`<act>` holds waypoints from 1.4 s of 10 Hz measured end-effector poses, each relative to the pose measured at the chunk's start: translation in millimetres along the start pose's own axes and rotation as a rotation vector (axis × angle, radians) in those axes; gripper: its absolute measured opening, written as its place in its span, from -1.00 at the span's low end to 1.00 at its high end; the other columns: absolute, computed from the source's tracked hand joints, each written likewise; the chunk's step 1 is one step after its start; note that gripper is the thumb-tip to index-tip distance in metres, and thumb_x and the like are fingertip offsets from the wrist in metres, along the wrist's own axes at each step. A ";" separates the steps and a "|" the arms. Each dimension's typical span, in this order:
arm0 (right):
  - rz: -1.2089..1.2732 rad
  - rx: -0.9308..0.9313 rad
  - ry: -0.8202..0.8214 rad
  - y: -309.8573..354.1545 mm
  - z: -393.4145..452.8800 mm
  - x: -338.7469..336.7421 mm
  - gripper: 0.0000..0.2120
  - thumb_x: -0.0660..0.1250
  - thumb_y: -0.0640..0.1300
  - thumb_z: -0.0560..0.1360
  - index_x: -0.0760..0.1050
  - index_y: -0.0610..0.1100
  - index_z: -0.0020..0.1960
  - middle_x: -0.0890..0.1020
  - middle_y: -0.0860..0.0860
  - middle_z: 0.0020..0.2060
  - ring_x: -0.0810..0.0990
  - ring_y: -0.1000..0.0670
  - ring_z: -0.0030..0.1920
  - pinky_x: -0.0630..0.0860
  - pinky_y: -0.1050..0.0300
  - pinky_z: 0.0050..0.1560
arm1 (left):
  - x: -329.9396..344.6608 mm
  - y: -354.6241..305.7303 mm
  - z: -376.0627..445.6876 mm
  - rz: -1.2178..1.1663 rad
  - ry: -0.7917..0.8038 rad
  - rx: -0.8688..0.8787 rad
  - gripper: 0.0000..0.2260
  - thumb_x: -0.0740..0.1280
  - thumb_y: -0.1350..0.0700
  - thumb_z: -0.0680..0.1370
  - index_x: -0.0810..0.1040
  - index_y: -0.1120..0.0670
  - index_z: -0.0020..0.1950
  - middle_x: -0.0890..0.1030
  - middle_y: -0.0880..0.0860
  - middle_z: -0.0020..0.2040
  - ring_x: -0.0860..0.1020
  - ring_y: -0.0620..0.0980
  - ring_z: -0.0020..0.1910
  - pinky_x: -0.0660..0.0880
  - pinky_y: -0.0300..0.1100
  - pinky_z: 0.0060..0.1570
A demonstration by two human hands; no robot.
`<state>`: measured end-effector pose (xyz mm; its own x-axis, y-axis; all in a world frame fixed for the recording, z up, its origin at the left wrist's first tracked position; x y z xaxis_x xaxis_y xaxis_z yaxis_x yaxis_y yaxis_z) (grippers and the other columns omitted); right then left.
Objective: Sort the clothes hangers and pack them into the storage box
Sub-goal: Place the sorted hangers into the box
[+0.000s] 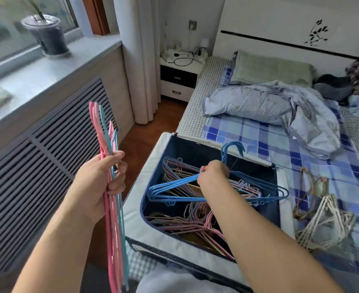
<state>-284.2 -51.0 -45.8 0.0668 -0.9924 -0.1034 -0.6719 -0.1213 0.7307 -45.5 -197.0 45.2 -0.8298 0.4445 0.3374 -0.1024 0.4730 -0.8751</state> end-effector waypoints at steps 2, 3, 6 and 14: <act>-1.749 -0.511 0.507 -75.1 -12.7 49.1 -0.62 0.22 0.04 0.59 0.44 0.15 0.40 0.55 0.11 0.18 0.51 0.02 0.21 0.50 0.18 -0.13 | -13.8 13.8 -3.1 0.007 -0.034 -0.040 -0.97 0.28 0.20 0.64 0.45 0.12 0.01 0.46 0.05 -0.33 0.21 -0.13 -0.59 0.17 -0.32 -0.63; -1.865 -0.446 0.480 -86.8 -9.1 60.0 -0.53 0.54 -0.13 0.42 0.51 0.04 0.30 0.55 0.04 0.21 0.54 -0.12 0.21 0.45 0.11 -0.39 | -16.8 14.5 -5.2 0.001 -0.045 -0.044 -0.99 0.27 0.21 0.65 0.45 0.12 0.03 0.46 0.05 -0.32 0.21 -0.13 -0.58 0.15 -0.32 -0.62; -1.550 -0.203 0.573 -125.3 23.9 35.1 -0.68 0.21 -0.19 0.65 0.47 -0.19 0.38 0.50 -0.13 0.36 0.46 -0.14 0.38 0.48 0.19 0.02 | -23.9 30.4 -2.4 0.075 -0.084 -0.085 -0.98 0.28 0.19 0.65 0.49 0.13 0.05 0.48 0.06 -0.31 0.21 -0.11 -0.57 0.12 -0.29 -0.58; -2.035 -0.710 0.585 -143.9 119.0 -108.8 -0.74 0.11 -0.16 0.63 0.44 -0.19 0.25 0.57 -0.19 0.17 0.57 -0.27 0.16 0.49 -0.08 0.06 | 8.8 53.7 -1.8 0.109 0.038 -0.101 -0.96 0.25 0.20 0.64 0.45 0.16 0.03 0.45 0.07 -0.28 0.22 -0.12 -0.58 0.21 -0.33 -0.63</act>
<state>-282.6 76.8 -220.0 0.3502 0.5573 -0.7529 0.8470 -0.5317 0.0004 -57.3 -166.4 1.9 -0.8115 0.5250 0.2566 0.0449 0.4938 -0.8684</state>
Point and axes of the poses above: each hand's wrist, its own z-axis towards the middle knuckle, its own x-axis out of the palm, y = z × x, the point moved 6 cm from there along z, towards the middle knuckle
